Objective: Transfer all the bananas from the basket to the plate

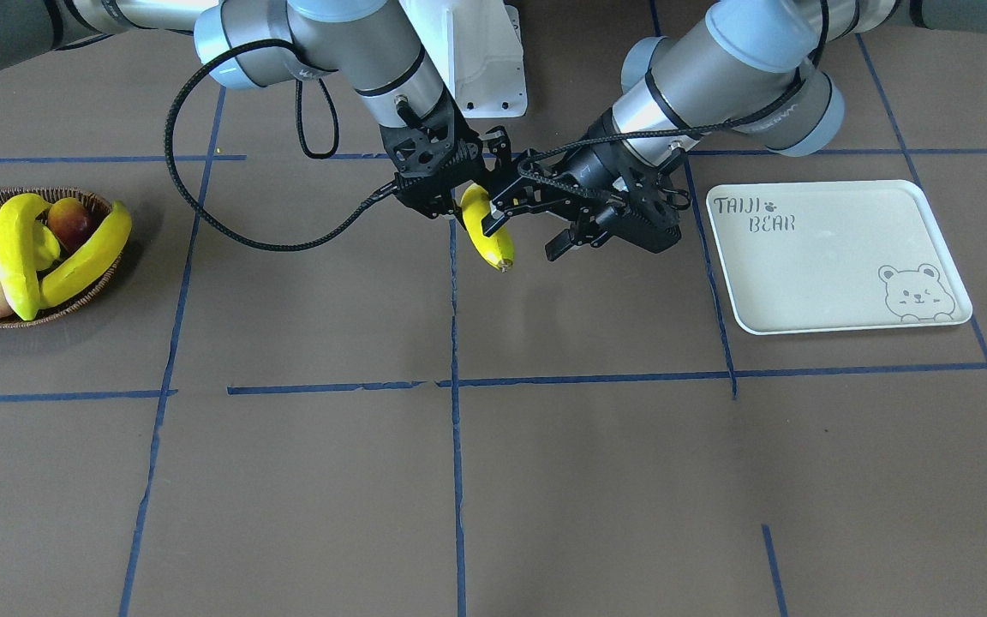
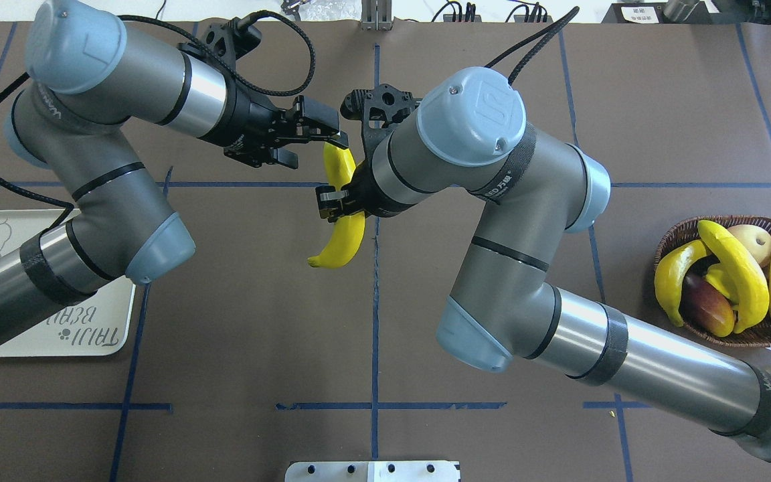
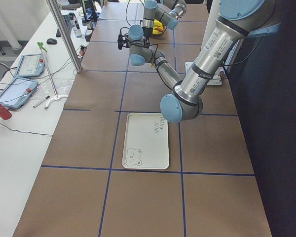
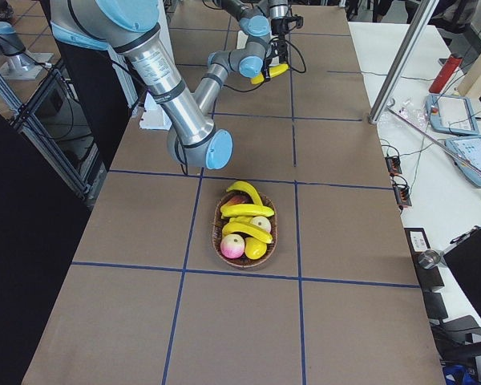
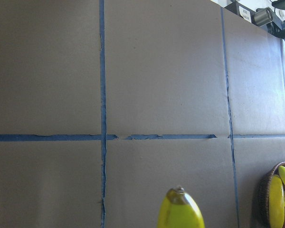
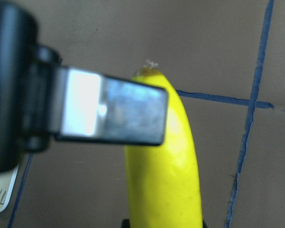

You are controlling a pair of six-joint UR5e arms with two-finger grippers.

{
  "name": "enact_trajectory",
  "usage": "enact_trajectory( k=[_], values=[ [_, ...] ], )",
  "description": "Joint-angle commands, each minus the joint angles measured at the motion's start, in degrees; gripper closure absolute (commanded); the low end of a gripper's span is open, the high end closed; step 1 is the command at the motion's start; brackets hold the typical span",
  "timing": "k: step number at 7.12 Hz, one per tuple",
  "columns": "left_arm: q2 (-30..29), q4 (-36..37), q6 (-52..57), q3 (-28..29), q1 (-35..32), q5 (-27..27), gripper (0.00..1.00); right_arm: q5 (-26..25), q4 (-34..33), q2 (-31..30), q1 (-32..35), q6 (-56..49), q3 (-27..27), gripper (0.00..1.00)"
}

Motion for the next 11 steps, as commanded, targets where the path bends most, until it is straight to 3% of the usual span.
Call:
enact_trajectory(
  k=[1, 7, 11],
  values=[
    [-1.2, 0.0, -4.1, 0.8, 0.4, 0.7, 0.07, 0.0, 0.0, 0.4, -0.1, 0.1, 0.1, 0.97],
    [-0.6, -0.1, -6.4, 0.5, 2.5, 2.1, 0.28, 0.0, 0.0, 0.6, -0.1, 0.7, 0.3, 0.95],
    [-0.4, -0.1, -6.5, 0.4, 2.5, 2.2, 0.29, -1.1, -0.1, 0.5, -0.1, 0.8, 0.4, 0.95]
  ],
)
